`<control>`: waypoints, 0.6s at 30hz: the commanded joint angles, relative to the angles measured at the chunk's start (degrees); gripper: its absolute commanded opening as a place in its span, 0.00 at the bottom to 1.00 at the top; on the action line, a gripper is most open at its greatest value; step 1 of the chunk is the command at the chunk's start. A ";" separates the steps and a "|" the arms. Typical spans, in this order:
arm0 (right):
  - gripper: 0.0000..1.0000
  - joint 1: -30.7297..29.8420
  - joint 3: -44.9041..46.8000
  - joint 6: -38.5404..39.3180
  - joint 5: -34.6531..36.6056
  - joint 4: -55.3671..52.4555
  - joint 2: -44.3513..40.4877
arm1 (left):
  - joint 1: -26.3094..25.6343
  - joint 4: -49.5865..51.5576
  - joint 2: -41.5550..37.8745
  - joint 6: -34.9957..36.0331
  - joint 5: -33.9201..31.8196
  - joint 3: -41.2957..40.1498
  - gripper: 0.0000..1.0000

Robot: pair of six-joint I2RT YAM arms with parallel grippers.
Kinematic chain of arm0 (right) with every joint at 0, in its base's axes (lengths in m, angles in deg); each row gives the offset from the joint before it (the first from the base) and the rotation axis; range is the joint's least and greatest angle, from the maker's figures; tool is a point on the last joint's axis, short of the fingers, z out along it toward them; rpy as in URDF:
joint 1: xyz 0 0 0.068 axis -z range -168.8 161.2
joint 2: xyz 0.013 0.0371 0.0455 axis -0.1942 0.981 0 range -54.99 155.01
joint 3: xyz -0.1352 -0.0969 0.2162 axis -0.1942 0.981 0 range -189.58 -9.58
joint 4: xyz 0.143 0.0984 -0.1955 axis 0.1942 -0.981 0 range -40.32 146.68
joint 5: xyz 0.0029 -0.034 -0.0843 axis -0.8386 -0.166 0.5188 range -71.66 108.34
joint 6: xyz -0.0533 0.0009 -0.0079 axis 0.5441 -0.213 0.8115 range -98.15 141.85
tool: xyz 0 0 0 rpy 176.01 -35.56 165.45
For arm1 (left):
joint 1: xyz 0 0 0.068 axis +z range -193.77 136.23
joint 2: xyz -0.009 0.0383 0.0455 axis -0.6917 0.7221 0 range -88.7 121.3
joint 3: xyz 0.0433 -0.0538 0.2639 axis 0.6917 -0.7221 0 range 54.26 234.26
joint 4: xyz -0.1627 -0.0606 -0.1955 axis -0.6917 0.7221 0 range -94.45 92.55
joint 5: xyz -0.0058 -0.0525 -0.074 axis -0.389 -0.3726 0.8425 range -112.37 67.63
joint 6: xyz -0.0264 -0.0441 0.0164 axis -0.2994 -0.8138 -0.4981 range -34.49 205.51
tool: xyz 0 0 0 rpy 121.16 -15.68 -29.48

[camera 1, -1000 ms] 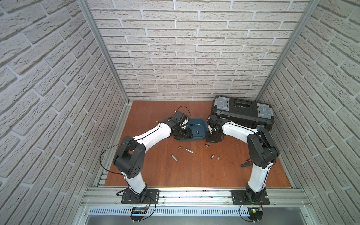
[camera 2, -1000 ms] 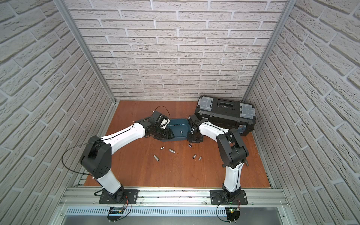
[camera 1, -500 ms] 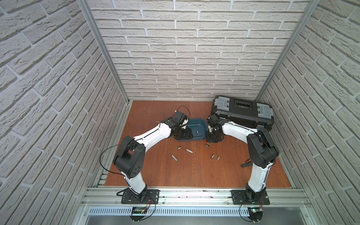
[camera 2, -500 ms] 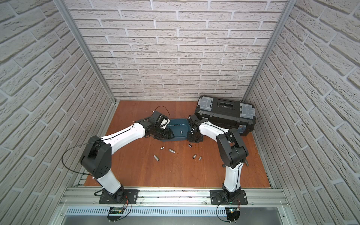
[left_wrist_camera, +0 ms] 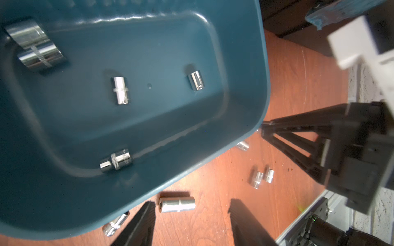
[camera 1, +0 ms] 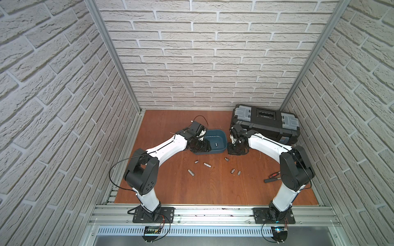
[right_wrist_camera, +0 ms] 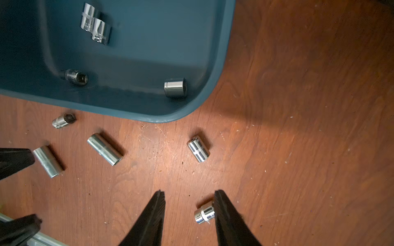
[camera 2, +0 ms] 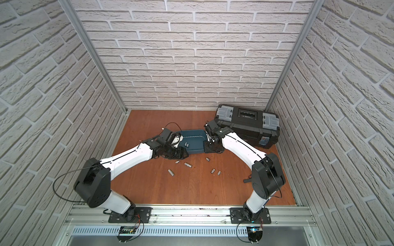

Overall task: Put the socket on the desktop into the storage box
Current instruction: Pick up the socket head from the center of the board.

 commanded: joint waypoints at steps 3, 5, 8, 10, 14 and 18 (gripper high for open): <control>0.25 0.39 -0.39 -0.76 -0.04 -2.17 -5.15 | 0.62 -1.85 -1.07 0.55 -0.46 0.12 0.61; 0.25 0.31 -1.18 -0.76 -0.30 -2.73 -5.78 | 0.86 -2.07 -1.50 0.43 -0.72 -0.16 0.61; 0.25 0.09 -2.48 -0.67 -0.36 -3.20 -6.35 | 1.12 -2.14 -2.20 0.32 -1.17 -0.86 0.62; 0.25 0.03 -3.39 -0.58 -0.33 -3.51 -6.31 | 1.32 -2.24 -2.72 0.19 -1.39 -1.38 0.62; 0.25 -0.46 -5.74 -0.26 -0.72 -4.01 -5.51 | 1.75 -2.29 -4.26 0.12 -2.46 -2.83 0.62; 0.25 -1.13 -8.25 0.12 -1.12 -4.13 -3.81 | 2.59 -2.38 -5.97 -0.23 -3.06 -4.29 0.63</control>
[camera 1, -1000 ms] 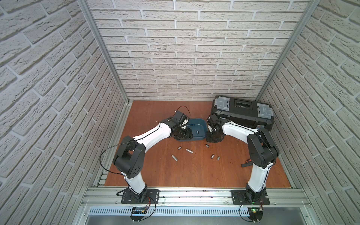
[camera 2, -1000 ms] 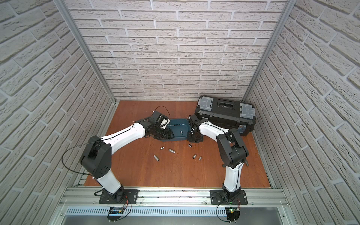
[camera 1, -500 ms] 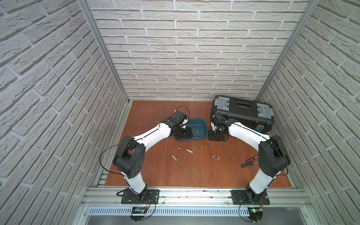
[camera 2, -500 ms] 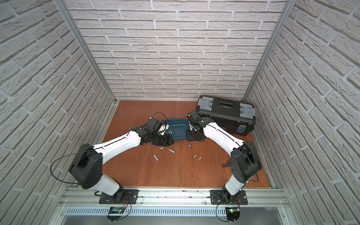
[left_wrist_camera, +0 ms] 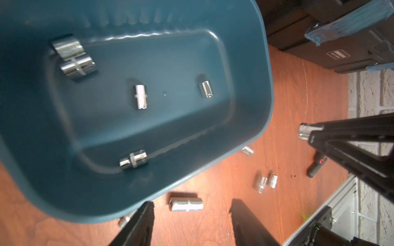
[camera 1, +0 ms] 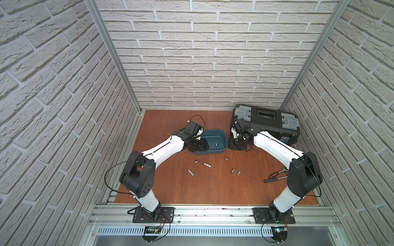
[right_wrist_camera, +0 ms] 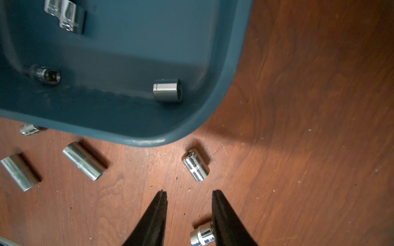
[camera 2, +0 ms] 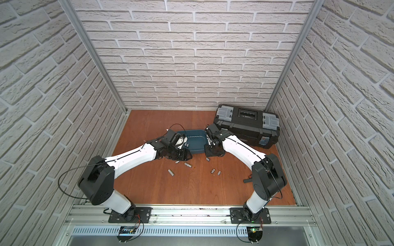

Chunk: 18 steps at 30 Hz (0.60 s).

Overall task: Put the socket on the desktop into the storage box
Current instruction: Pick up the socket head from the center of the board.

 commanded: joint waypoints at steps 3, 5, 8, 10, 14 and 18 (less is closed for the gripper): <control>0.25 -1.11 -4.96 0.62 -0.82 -0.67 2.56 | 1.35 -1.50 -3.61 -0.77 -1.54 -2.64 0.63; 0.26 -1.45 -6.87 0.94 -1.01 -0.95 4.01 | 1.72 -1.77 -4.47 -1.08 -1.60 -3.64 0.63; 0.26 -1.91 -9.74 1.28 -1.53 -1.32 6.68 | 2.07 -1.77 -5.67 -1.29 -2.19 -4.88 0.63; 0.26 -2.24 -11.56 1.49 -1.79 -1.48 8.56 | 2.26 -1.77 -6.69 -1.43 -2.60 -5.76 0.63; 0.26 -3.13 -15.43 2.01 -2.07 -2.40 12.83 | 3.08 -1.81 -8.48 -1.88 -3.09 -7.51 0.63; 0.26 -3.49 -18.55 2.24 -2.25 -2.99 16.53 | 3.82 -1.77 -9.85 -2.06 -3.33 -8.90 0.64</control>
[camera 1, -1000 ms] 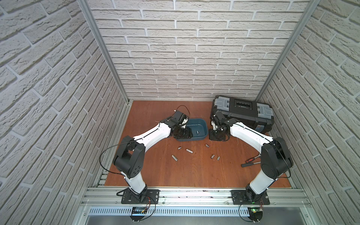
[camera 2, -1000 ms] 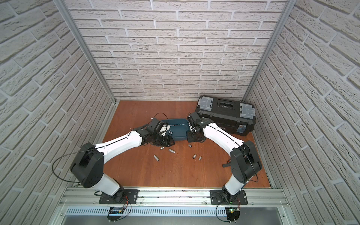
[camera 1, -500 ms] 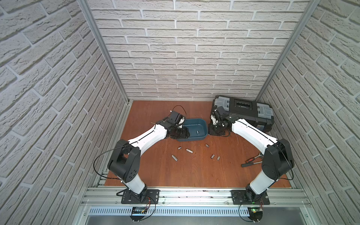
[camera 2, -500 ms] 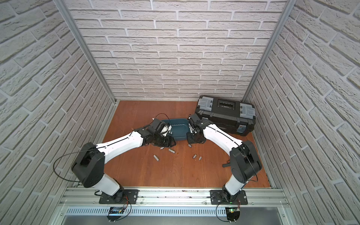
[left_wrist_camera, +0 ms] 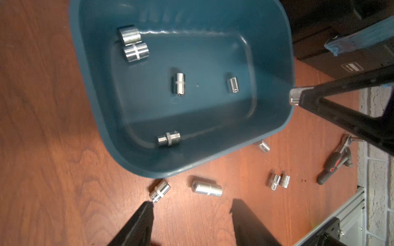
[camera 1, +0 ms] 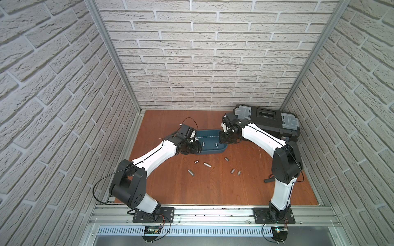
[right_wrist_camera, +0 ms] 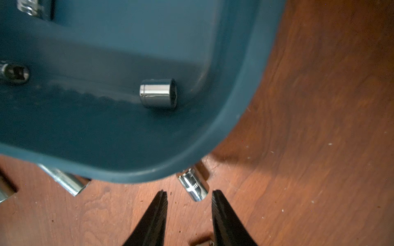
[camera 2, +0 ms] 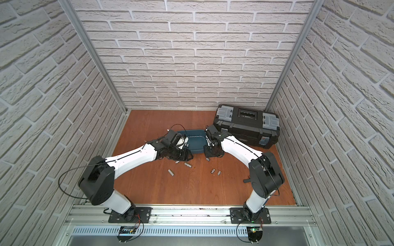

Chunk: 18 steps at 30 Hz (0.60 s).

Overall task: Put the socket on the desktop into the storage box
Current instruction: Pick up the socket head from the center of the board, then place the socket head in the storage box.

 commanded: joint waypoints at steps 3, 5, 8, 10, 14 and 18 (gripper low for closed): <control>0.26 -0.50 -4.62 0.87 -0.41 -1.39 4.64 | 1.17 -1.42 -2.35 -0.51 -0.86 -1.93 0.64; 0.26 -0.57 -6.32 1.07 -0.15 -2.20 6.60 | 1.36 -1.42 -2.57 -0.51 -0.86 -2.27 0.64; 0.26 -0.59 -8.42 1.25 0.51 -3.24 9.16 | 1.64 -1.33 -2.80 -0.49 -0.81 -2.56 0.64; 0.26 -0.59 -9.37 1.27 0.63 -3.64 10.57 | 1.82 -1.25 -2.87 -0.44 -0.86 -2.80 0.64; 0.27 -0.59 -11.05 1.18 1.26 -4.30 13.01 | 2.26 -1.07 -3.14 -0.37 -0.69 -3.22 0.64; 0.27 -0.59 -12.50 1.15 1.71 -4.92 14.74 | 2.46 -0.90 -3.35 -0.40 -0.69 -3.61 0.64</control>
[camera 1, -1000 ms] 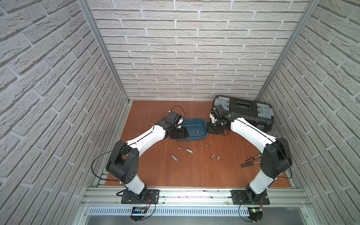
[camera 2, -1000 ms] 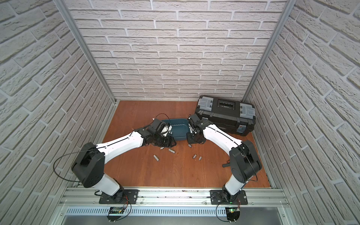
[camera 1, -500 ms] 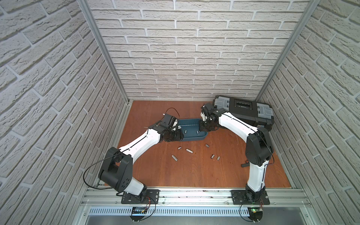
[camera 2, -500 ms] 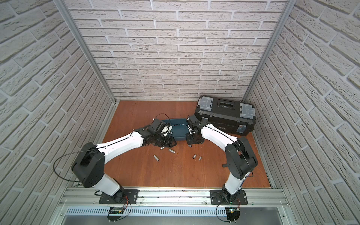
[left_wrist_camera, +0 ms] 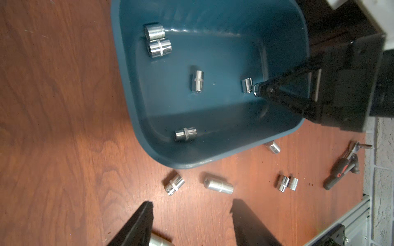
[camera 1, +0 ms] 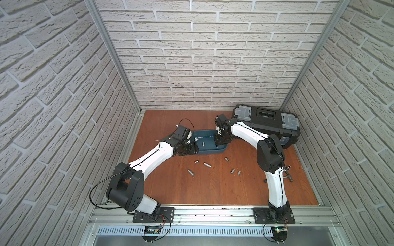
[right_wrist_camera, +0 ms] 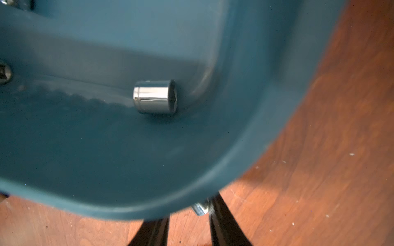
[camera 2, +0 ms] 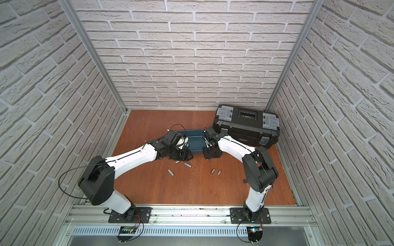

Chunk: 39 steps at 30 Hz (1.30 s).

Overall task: Put the socket on the desktop into the storage box
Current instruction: Place the socket head in the storage box.

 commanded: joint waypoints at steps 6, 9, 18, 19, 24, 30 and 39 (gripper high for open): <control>0.29 -0.28 -4.13 0.61 1.67 -2.10 2.44 | 0.79 -1.03 -1.95 -0.49 -0.22 -1.76 0.64; 0.29 -0.28 -4.85 0.50 1.79 -2.52 3.12 | 0.79 -1.14 -2.05 -0.58 -0.28 -2.11 0.64; 0.39 -0.37 -4.59 0.35 2.16 -2.37 1.83 | 0.79 -1.11 -2.00 -0.57 0.16 -2.03 0.64; 0.40 -0.37 -4.54 0.35 2.22 -2.39 1.55 | 0.78 -1.11 -1.82 -0.58 0.27 -2.03 0.64; 0.42 -0.58 -4.46 0.44 2.31 -2.21 0.20 | 0.79 -1.29 -1.86 -0.45 0.42 -1.94 0.64; 0.42 -0.90 -3.27 0.44 2.31 -1.66 -2.25 | 0.79 -1.36 -1.94 -0.39 0.85 -1.93 0.64; 0.42 -1.25 2.20 0.60 2.76 -0.27 -8.71 | 0.32 -2.08 -1.62 -0.16 3.33 -1.59 0.64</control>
